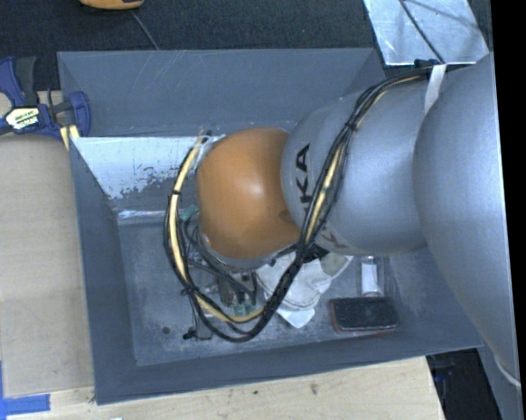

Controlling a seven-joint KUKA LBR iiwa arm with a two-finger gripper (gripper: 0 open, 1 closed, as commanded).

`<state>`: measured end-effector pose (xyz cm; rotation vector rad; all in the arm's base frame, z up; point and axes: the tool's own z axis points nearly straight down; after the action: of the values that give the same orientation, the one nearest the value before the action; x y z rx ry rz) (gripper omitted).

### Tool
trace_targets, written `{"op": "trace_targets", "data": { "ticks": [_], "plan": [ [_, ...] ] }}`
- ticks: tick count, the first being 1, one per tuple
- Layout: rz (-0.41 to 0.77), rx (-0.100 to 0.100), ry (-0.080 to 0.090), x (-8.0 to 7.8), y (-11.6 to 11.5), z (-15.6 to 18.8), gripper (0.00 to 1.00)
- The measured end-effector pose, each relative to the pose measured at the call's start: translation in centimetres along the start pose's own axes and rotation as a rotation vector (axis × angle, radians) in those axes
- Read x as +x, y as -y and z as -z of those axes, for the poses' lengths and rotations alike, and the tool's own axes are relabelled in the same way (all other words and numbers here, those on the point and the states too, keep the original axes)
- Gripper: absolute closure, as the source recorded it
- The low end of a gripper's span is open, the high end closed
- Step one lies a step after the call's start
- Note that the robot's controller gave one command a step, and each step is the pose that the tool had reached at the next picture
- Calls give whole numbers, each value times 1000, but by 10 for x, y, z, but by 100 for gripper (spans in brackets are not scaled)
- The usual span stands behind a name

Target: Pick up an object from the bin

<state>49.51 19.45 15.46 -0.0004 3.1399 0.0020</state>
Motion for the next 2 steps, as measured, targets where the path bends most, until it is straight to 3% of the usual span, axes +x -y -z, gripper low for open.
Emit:
{"op": "trace_targets", "data": {
  "ticks": [1,2],
  "plan": [
    [74,-1,-1,-15,31,-11,0],
    [251,2,0,-25,70,-34,0]
  ]
}}
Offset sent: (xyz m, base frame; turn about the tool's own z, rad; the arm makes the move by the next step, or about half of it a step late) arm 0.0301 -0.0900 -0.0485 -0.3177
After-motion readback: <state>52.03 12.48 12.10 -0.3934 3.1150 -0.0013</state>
